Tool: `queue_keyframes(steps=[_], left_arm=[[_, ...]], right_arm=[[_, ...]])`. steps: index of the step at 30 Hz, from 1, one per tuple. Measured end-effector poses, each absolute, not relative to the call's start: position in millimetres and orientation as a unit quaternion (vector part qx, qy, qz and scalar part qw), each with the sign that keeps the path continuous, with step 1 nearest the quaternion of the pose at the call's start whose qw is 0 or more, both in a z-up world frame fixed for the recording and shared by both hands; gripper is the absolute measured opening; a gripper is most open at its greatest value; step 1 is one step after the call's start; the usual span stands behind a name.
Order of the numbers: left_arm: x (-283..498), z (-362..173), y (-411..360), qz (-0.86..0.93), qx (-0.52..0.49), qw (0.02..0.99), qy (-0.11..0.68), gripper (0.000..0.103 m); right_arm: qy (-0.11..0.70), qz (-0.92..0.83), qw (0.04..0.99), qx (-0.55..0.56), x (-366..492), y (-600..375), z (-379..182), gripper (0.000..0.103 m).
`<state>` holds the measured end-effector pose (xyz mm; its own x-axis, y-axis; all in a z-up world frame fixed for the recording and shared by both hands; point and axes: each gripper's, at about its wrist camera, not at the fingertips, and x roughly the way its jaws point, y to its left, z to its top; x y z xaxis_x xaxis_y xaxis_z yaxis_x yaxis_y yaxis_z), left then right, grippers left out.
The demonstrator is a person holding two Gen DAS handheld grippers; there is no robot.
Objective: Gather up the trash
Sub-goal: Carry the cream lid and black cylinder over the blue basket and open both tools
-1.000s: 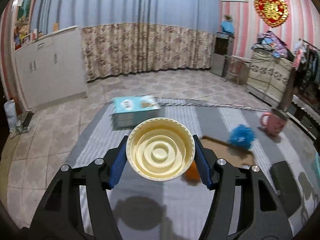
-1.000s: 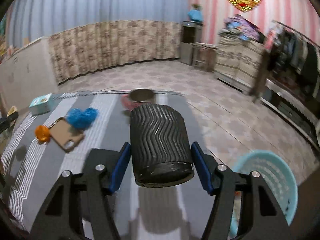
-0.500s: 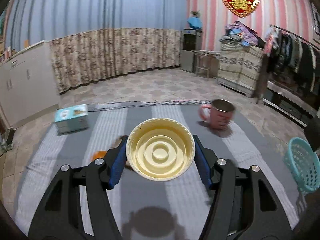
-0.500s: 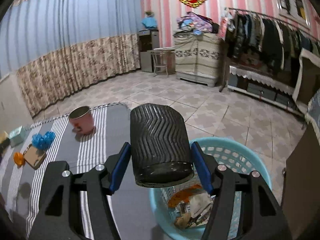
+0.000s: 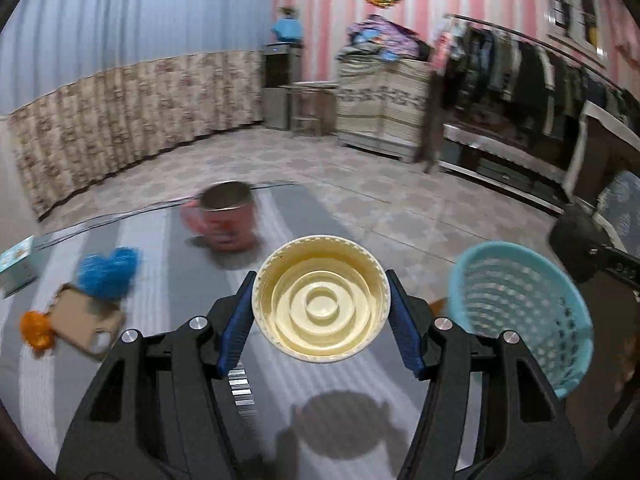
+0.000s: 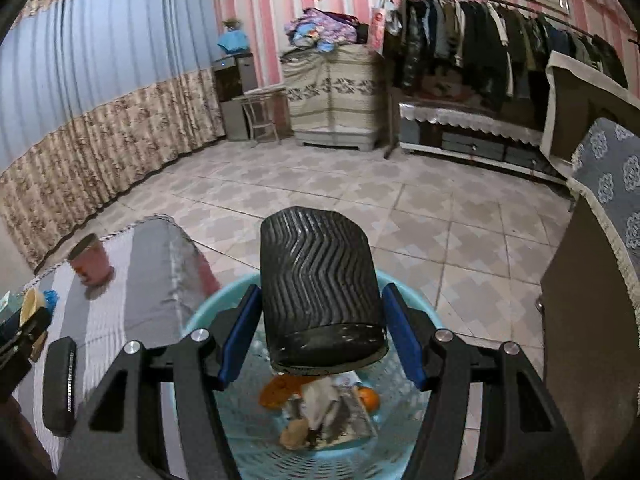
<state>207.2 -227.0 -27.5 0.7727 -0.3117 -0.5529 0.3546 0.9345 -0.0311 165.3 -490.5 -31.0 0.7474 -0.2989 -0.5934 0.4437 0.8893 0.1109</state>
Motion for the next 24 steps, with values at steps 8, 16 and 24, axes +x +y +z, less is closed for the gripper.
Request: queue_keyframes(steps=[8,16,24], left_arm=[[204.9,-47.0,-325.2,-0.260,0.066,0.915,0.302,0.060],[208.2,-53.4,-367.2,-0.283,0.087,0.906,0.304,0.087],[208.0,-31.3,-335.4,-0.231,0.069,0.931,0.275,0.097]], right_arm=[[0.304,-0.222,0.917,0.133,159.1,-520.7,-36.1,0.062],[0.308,-0.229,0.910,0.155,152.4,-539.6,-36.9,0.062],[0.316,-0.214,0.913,0.146,160.2,-523.6,-38.0,0.062]])
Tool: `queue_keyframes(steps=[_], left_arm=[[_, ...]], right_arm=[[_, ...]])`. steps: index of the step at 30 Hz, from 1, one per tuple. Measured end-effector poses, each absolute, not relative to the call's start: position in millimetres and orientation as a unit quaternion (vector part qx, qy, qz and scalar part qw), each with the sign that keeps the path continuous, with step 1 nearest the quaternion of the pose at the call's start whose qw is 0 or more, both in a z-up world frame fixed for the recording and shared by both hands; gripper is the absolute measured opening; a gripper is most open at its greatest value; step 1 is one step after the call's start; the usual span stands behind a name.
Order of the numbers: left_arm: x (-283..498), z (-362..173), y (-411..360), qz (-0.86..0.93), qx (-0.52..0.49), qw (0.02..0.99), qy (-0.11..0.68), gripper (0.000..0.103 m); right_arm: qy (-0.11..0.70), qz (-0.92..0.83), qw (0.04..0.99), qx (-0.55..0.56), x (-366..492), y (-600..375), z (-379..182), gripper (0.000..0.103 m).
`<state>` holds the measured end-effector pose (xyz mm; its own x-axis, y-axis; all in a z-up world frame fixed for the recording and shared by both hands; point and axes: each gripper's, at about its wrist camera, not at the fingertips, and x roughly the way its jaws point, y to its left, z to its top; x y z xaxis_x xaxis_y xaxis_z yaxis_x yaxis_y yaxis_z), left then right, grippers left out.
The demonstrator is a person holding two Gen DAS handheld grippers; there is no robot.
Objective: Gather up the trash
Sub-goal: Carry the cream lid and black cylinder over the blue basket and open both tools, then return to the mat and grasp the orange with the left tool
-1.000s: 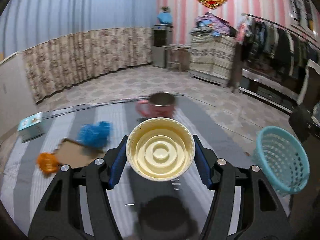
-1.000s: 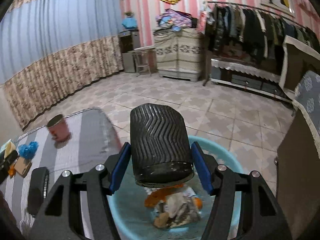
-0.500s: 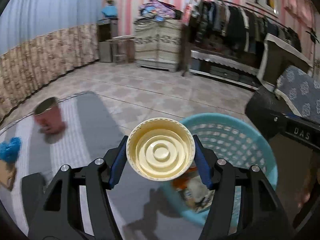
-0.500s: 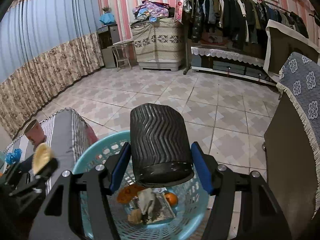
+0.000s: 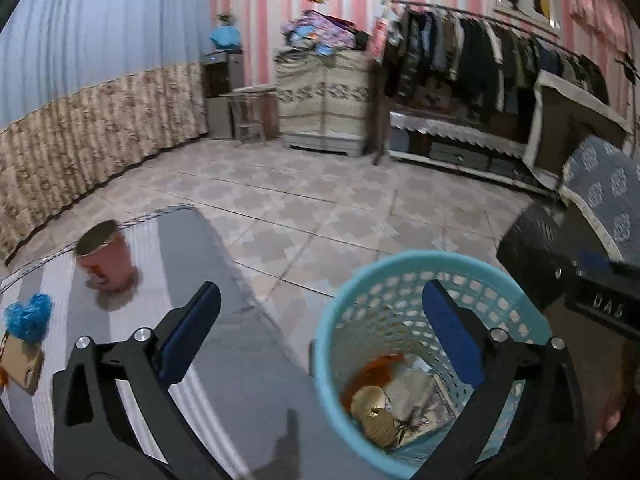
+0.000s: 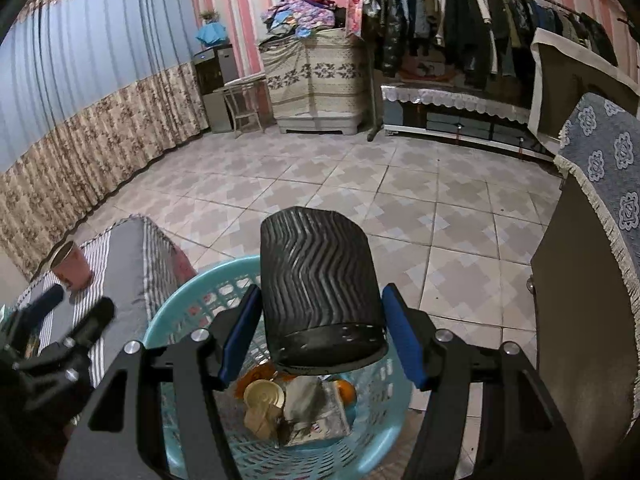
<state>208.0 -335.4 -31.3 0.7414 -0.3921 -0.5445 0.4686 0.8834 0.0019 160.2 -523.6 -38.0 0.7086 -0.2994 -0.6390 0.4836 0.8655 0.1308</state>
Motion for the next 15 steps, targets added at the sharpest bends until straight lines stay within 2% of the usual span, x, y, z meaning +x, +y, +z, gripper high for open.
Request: queue_keyframes(steps=[8,11,15], left_arm=[[209.8,-26.0,-292.6,-0.198,0.048,0.939,0.278,0.097],[210.9,-25.9,-281.5,-0.188,0.048,0.941,0.278,0.097],[213.7,-24.4,-262.4,-0.175,0.040,0.944,0.277,0.097]], right_arm=[[0.326,-0.177,0.917,0.145,172.2,-496.7,-41.4,0.063],[0.320,-0.187,0.918,0.138,173.4,-490.6,-41.1,0.088],[0.328,-0.202,0.914,0.124,177.1,-488.2,-44.2,0.088]])
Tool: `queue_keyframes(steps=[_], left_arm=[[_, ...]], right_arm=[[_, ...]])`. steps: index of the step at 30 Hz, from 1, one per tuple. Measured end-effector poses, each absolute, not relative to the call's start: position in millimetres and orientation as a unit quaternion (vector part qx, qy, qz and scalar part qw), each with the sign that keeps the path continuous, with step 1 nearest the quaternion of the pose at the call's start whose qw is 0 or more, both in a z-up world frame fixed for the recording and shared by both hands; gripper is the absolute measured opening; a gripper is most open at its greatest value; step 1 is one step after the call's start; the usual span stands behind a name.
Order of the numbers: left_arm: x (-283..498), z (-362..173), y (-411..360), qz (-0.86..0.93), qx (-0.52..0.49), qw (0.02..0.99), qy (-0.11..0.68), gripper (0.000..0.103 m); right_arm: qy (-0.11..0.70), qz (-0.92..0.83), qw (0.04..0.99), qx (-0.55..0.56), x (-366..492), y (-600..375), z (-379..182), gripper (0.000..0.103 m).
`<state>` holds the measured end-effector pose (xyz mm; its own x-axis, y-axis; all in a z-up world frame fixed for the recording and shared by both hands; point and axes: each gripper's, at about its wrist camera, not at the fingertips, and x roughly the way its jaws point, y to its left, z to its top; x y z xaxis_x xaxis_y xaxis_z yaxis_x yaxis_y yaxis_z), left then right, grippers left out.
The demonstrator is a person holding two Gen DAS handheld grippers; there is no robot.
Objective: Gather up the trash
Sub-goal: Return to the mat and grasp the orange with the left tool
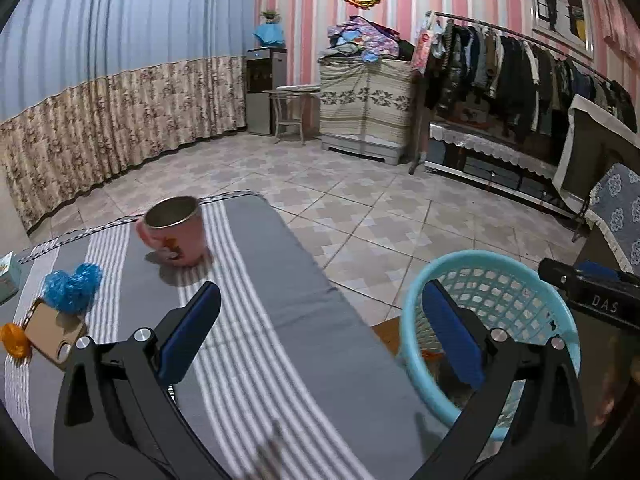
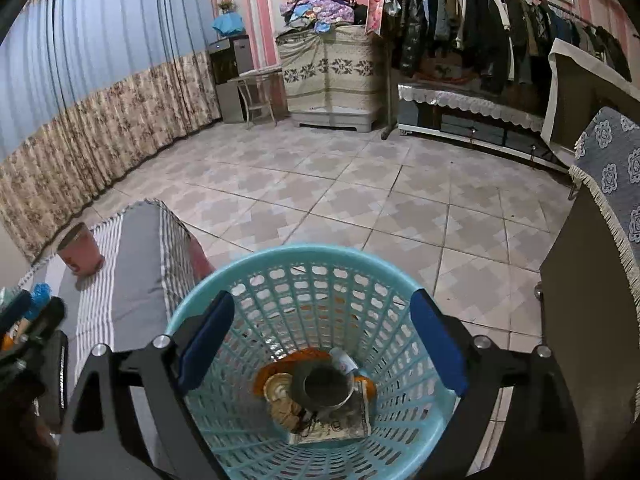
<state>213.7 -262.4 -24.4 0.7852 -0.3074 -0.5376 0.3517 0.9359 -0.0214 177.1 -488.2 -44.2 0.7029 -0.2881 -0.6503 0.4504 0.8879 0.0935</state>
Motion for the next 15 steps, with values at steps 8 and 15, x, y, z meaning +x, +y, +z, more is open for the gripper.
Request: queue_keyframes(steps=[8,15], left_arm=[[218.0,-23.1,-204.3,-0.130,0.015,0.953,0.273,0.097],[226.0,-27.2,-127.9,-0.074,0.009,0.956,0.282,0.097]], right_arm=[[0.329,-0.204,0.916,0.102,186.2,-471.1,-43.3,0.088],[0.312,-0.172,0.930,0.094,195.2,-435.9,-35.8,0.088]])
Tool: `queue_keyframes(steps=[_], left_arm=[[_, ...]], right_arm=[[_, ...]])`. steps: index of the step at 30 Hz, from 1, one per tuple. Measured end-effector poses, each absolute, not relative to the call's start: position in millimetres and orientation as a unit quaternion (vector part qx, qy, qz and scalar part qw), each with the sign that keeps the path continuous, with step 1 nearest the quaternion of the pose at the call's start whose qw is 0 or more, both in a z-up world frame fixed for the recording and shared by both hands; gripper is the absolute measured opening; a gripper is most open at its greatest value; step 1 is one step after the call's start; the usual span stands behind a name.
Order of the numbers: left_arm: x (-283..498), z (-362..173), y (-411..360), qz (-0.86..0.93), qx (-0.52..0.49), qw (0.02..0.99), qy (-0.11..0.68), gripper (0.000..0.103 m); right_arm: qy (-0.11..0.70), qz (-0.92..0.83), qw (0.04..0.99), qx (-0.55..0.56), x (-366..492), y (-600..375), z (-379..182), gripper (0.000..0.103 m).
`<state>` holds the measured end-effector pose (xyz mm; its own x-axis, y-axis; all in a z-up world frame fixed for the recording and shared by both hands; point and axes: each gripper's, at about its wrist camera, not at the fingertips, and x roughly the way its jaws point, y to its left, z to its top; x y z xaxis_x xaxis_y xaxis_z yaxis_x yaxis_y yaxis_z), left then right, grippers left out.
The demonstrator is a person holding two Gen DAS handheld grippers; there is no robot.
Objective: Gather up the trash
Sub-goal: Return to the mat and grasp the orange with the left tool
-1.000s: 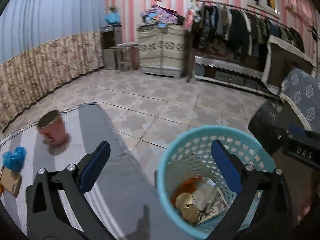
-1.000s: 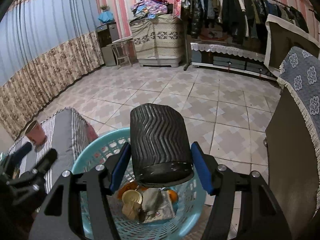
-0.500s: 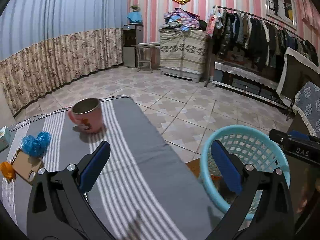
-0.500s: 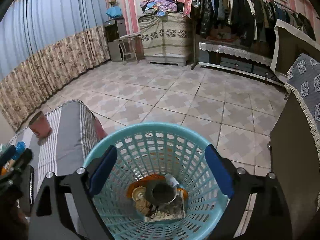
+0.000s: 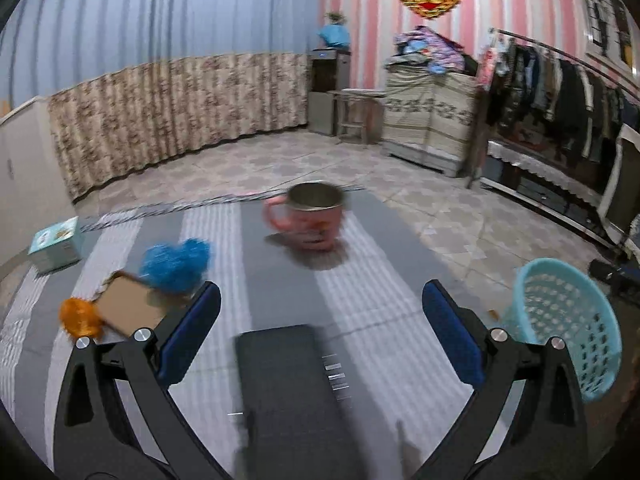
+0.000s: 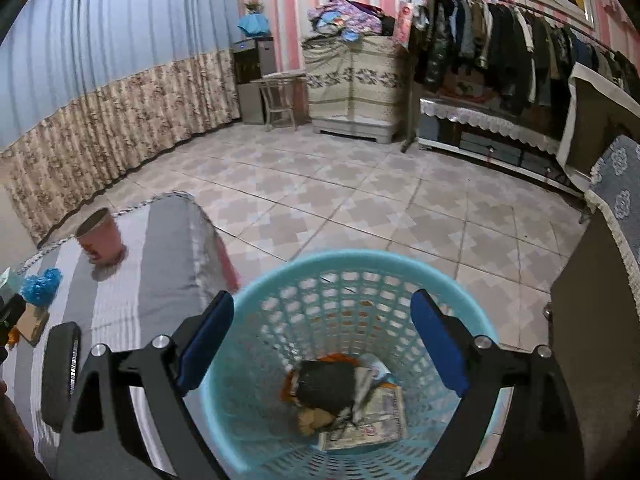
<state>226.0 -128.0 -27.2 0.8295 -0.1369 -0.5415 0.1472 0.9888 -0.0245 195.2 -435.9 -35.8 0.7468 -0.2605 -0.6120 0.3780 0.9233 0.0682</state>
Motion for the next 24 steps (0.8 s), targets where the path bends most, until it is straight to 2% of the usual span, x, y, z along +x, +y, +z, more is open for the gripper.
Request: queue_keyframes(steps=[7,13,21,24], left_arm=[[234.3,-40.5,-32.8,0.011,-0.005,0.954,0.299,0.097],[251.5,-57.1,40.4,0.078,-0.013,0.942,0.326,0.097],[276.7,-79.3,89.5,0.101,-0.039,0.924,0.368,0.097],[285.6,-85.5,94.4,0.099,-0.041,0.919,0.379,0.089]], right_arm=[[0.293,-0.138,0.942,0.084,207.9,-384.7,-31.1,0.088],[0.324,-0.124,0.937,0.030,226.9,-336.5,-45.5,0.088],[0.342,-0.089,0.935,0.021,244.3,-282.0,-57.1,0.088],[0.347,-0.074,0.935,0.022,247.1,-267.1,-60.7,0.088]])
